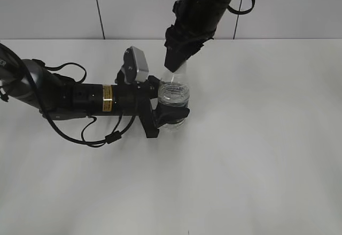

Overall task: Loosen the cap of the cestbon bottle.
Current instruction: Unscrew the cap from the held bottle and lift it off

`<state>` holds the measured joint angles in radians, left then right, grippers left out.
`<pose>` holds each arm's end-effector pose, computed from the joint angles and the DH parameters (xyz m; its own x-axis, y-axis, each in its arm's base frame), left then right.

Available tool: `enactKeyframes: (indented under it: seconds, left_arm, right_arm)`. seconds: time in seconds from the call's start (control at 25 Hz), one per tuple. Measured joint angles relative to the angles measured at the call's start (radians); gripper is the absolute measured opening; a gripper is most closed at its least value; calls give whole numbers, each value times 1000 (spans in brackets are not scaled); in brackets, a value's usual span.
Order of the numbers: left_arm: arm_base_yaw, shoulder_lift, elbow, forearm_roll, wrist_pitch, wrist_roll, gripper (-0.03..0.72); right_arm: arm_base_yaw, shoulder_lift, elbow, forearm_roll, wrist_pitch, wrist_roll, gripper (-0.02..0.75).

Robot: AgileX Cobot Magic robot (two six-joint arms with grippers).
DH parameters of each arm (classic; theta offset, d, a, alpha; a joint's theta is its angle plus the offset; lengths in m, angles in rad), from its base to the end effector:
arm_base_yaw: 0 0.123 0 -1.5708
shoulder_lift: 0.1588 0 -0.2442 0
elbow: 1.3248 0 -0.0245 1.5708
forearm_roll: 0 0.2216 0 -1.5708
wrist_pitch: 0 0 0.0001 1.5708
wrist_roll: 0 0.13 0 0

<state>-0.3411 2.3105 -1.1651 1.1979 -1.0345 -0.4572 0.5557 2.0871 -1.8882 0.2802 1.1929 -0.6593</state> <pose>0.3320 -0.2282 0.0560 -0.0293 0.2928 -0.9557 0.9738 0.2241 0.0388 0.3308 0.2448 0.1925 -0.3948 -0.8432 -0.3650 -0.9142 0.4000 0.0648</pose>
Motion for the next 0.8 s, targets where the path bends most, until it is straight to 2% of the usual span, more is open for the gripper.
enactKeyframes:
  seconds: [0.4, 0.8]
  left_arm:
    - [0, 0, 0, -5, 0, -29, 417]
    - [0, 0, 0, 15, -27, -83, 417]
  right_arm:
    - [0, 0, 0, -10, -3, -348, 302]
    - [0, 0, -1, -17, -4, -601, 302]
